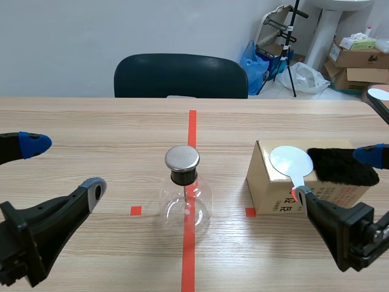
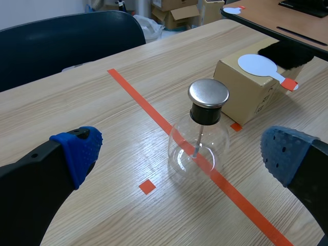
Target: Do the electroscope experiment
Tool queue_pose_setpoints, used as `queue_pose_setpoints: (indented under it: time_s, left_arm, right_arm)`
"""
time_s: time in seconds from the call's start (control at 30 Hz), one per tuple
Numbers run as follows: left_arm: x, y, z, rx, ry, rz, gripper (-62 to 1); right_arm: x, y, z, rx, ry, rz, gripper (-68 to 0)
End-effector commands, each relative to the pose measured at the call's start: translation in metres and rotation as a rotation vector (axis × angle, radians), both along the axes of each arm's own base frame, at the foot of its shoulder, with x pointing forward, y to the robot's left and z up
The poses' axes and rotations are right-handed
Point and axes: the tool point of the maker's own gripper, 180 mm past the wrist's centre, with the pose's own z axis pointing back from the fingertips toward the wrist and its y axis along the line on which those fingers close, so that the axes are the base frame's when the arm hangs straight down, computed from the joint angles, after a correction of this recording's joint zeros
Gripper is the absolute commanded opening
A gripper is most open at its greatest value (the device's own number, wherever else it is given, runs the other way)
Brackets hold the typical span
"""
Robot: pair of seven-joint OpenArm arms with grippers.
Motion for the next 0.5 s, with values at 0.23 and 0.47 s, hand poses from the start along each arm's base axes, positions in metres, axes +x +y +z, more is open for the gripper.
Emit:
queue_pose_setpoints:
  time_s: [0.23,0.47]
  left_arm:
    - [0.0,-0.002,0.008,-0.019,-0.022,0.001,1.4]
    - [0.0,-0.002,0.008,-0.021,-0.023,0.003,1.4]
  right_arm:
    - [-0.001,-0.005,-0.004,-0.172,-0.051,0.034,0.4]
    - [-0.017,-0.009,-0.012,-0.393,-0.149,0.074,0.4]
